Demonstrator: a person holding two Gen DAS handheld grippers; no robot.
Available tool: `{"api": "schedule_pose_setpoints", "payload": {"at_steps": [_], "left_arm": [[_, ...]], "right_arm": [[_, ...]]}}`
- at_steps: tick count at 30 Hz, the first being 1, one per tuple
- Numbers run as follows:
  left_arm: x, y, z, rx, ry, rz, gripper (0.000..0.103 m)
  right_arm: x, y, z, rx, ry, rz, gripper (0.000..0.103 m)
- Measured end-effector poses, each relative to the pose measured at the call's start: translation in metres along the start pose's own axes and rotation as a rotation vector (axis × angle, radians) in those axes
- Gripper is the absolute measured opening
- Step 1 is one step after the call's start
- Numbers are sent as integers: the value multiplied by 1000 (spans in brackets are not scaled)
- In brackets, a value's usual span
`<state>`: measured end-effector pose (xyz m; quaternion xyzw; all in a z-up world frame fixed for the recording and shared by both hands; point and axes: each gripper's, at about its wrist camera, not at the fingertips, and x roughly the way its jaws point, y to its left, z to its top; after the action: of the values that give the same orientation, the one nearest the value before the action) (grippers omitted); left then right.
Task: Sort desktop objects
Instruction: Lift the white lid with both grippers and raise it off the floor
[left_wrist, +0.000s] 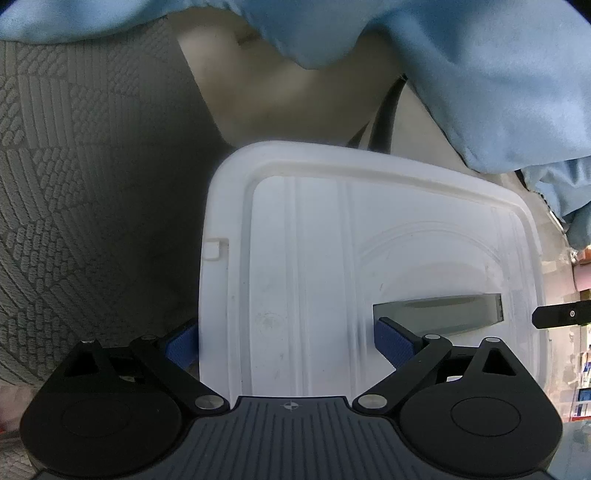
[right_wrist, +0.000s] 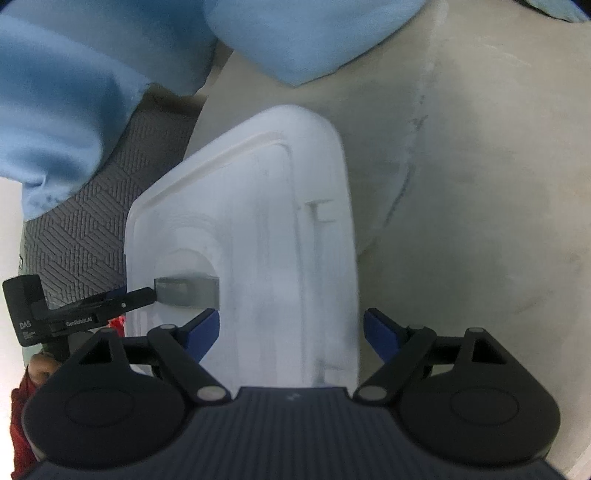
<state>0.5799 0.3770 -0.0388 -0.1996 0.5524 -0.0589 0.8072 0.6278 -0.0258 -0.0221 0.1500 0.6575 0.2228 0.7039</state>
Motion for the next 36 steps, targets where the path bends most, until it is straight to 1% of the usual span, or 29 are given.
{"api": "schedule_pose_setpoints", "payload": {"at_steps": [4, 8, 11, 12, 14, 15, 17, 25, 31, 36], "left_arm": [[0, 2, -1, -3, -5, -9, 98], [0, 2, -3, -14, -8, -11, 98], [0, 1, -4, -26, -12, -12, 98], [0, 1, -4, -29, -14, -12, 98], [0, 1, -6, -37, -18, -15, 98], [-1, 0, -6, -41, -19, -15, 98], [-3, -2, -8, -47, -21, -13, 98], [-24, -24, -4, -17, -74, 0, 98], [-56, -53, 10, 25, -128, 19, 98], [-85, -82, 13, 67, -166, 29, 98]], "right_arm": [[8, 6, 3, -3, 4, 7, 86], [12, 9, 8, 16, -34, 4, 87], [12, 15, 6, -28, -40, -26, 87], [13, 17, 5, -43, -44, -44, 86], [12, 17, 5, -31, -53, -56, 80], [11, 17, 4, -32, -57, -66, 76], [9, 16, 3, -42, -51, -67, 75], [-19, 15, -5, -70, -103, -53, 75], [-56, 22, -7, -81, -166, -34, 75], [-85, 26, -20, -68, -217, -28, 76]]}}
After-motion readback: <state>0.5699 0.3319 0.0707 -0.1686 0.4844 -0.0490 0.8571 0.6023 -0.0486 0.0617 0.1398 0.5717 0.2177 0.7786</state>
